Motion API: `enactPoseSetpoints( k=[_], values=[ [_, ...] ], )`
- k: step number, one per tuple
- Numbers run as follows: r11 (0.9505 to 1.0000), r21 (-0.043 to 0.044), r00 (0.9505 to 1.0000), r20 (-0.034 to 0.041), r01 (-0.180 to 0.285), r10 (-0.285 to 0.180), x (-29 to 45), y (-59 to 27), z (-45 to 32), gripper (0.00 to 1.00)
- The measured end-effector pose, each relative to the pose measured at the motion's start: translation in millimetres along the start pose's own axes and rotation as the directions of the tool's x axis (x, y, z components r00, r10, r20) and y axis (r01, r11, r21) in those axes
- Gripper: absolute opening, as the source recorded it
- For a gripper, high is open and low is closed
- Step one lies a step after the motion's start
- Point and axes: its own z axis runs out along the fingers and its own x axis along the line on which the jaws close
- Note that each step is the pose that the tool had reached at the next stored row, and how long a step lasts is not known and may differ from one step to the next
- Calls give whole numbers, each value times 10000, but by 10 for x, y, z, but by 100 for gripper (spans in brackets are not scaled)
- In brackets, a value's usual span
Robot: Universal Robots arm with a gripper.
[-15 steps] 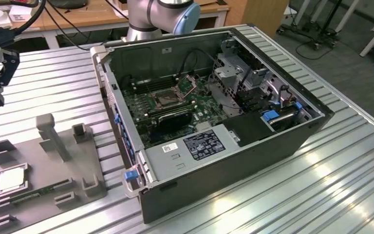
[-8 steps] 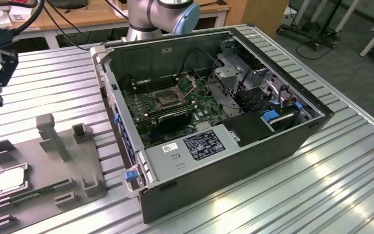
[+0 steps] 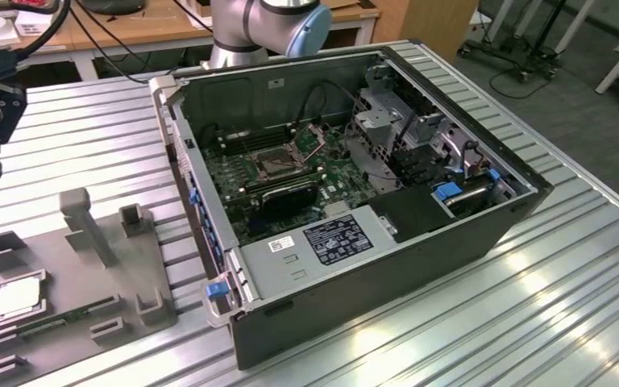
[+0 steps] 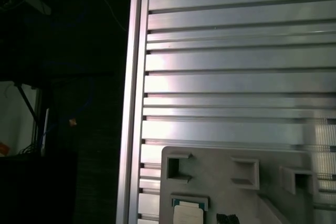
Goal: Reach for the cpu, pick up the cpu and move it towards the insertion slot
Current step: 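Reach for the cpu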
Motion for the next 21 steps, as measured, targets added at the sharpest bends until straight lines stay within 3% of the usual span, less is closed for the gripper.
enactPoseSetpoints(
  k=[15,21],
  values=[
    [10000,0,10000,0,1,-1,99,1,16,11],
    [10000,0,10000,0,1,-1,191,-7,23,11]
  ],
)
